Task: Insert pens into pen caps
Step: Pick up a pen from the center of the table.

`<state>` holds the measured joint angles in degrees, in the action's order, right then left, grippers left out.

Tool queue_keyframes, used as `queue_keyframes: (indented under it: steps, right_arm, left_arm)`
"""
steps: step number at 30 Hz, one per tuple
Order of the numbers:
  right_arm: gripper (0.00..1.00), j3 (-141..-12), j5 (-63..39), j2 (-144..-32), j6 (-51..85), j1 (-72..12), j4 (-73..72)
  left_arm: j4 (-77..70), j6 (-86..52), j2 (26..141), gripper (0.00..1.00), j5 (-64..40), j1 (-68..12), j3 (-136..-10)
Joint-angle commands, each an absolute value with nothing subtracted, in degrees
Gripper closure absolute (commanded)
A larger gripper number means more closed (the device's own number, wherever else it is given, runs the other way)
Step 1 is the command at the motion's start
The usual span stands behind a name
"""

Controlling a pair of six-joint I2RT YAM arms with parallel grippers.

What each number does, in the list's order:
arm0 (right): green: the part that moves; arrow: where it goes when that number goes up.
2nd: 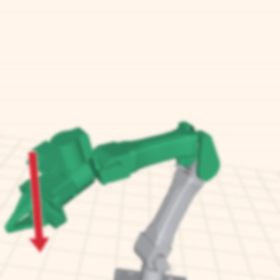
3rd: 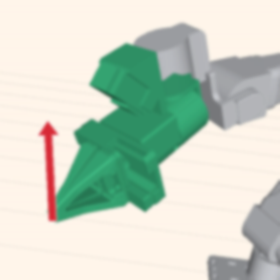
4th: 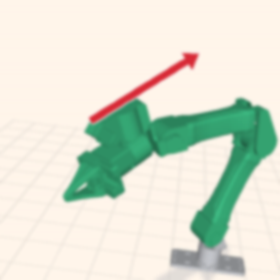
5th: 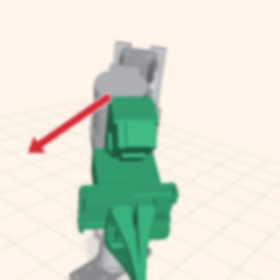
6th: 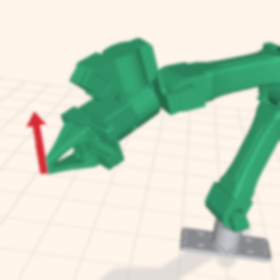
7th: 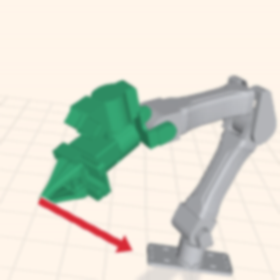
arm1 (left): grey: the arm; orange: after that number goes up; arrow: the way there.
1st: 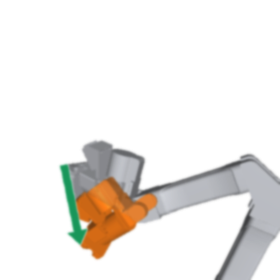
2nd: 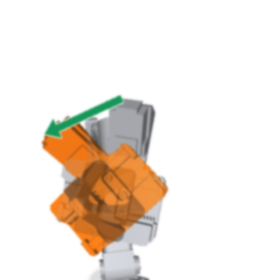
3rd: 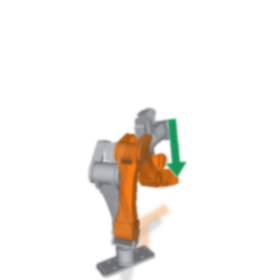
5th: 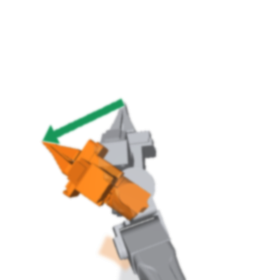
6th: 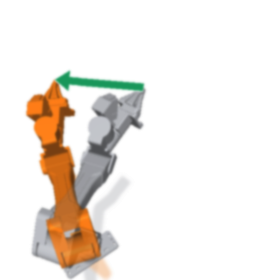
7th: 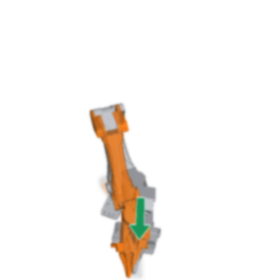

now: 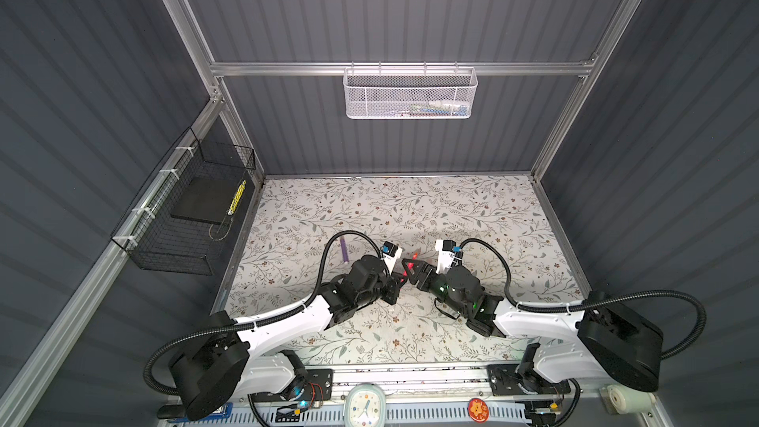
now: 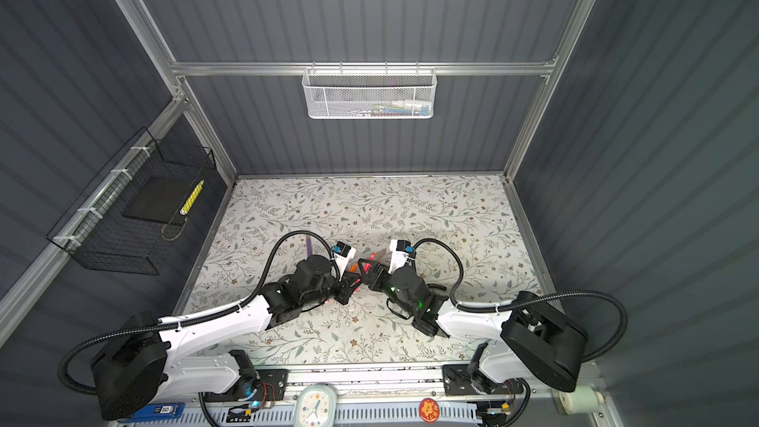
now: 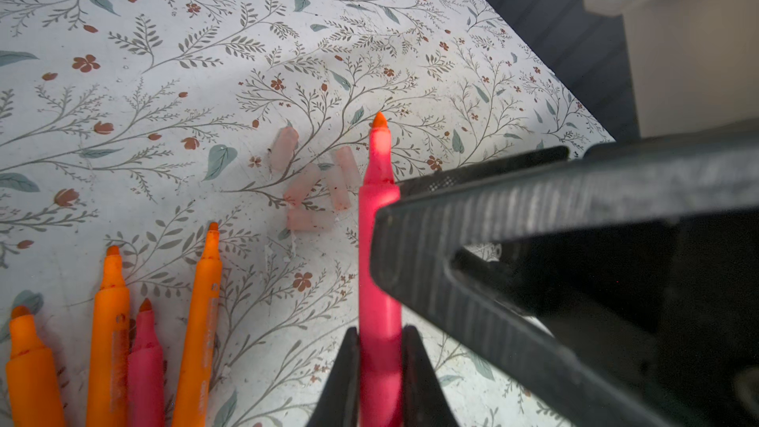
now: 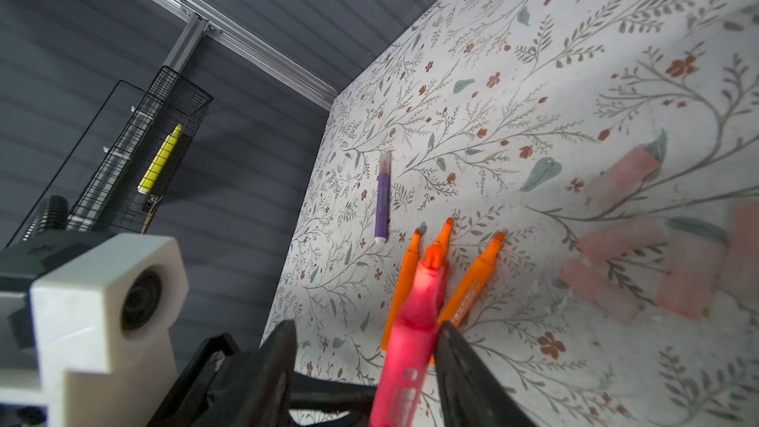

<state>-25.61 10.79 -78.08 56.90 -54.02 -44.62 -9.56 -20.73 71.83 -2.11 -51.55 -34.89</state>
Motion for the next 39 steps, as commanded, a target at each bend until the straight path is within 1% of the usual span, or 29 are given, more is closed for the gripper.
queue_keyframes:
  steps: [1, 4, 10, 11, 13, 15, 17, 23, 27, 31, 34, 36, 39]
  right_arm:
    - [0.50, -27.7, 10.3, -78.7, 57.0, -53.7, -44.9]
    - [0.56, -28.0, 10.4, -79.3, 57.0, -53.6, -44.6]
    - [0.56, -28.6, 10.5, -80.2, 57.0, -53.3, -44.0]
    - [0.58, -28.7, 10.5, -80.2, 57.0, -53.2, -43.9]
    - [0.65, -28.7, 10.5, -80.2, 56.8, -53.1, -43.7]
    - [0.76, -29.2, 10.5, -80.1, 56.5, -53.1, -42.8]
    - [0.85, -30.0, 10.2, -80.0, 56.3, -53.1, -40.8]
    - [0.97, -30.4, 9.5, -79.8, 56.0, -53.5, -39.9]
    - [0.99, -30.5, 9.6, -79.5, 55.9, -54.1, -39.6]
    - [0.99, -30.9, 9.5, -79.9, 55.8, -54.9, -39.7]
    - [0.99, -31.1, 9.2, -80.2, 55.9, -55.0, -39.8]
    - [0.99, -31.1, 9.1, -80.4, 56.1, -55.1, -40.0]
    - [0.99, -30.9, 8.9, -80.5, 56.2, -55.2, -40.6]
  left_arm:
    - [-10.5, -19.4, 70.5, 1.00, -3.4, -51.6, -34.1]
    - [-10.6, -19.4, 70.3, 1.00, -3.4, -51.6, -34.0]
    - [-11.0, -19.2, 70.1, 1.00, -4.0, -51.5, -33.7]
    - [-11.0, -19.2, 70.1, 1.00, -4.0, -51.6, -33.7]
    - [-11.0, -19.3, 70.2, 1.00, -4.0, -51.6, -33.9]
    - [-11.1, -19.2, 70.3, 0.99, -4.1, -51.6, -33.8]
    - [-11.2, -19.2, 70.4, 0.96, -4.3, -51.6, -33.8]
    - [-11.0, -19.8, 71.6, 0.80, -2.9, -51.5, -34.6]
    - [-11.2, -19.9, 72.3, 0.72, -2.0, -51.5, -35.2]
    - [-11.4, -19.7, 73.1, 0.68, -1.7, -51.6, -36.2]
    - [-11.6, -19.6, 73.7, 0.69, -1.7, -51.6, -36.7]
    - [-11.9, -19.5, 73.8, 0.77, -1.6, -51.6, -36.8]
    - [-12.1, -19.5, 74.3, 0.91, -1.0, -51.6, -36.9]
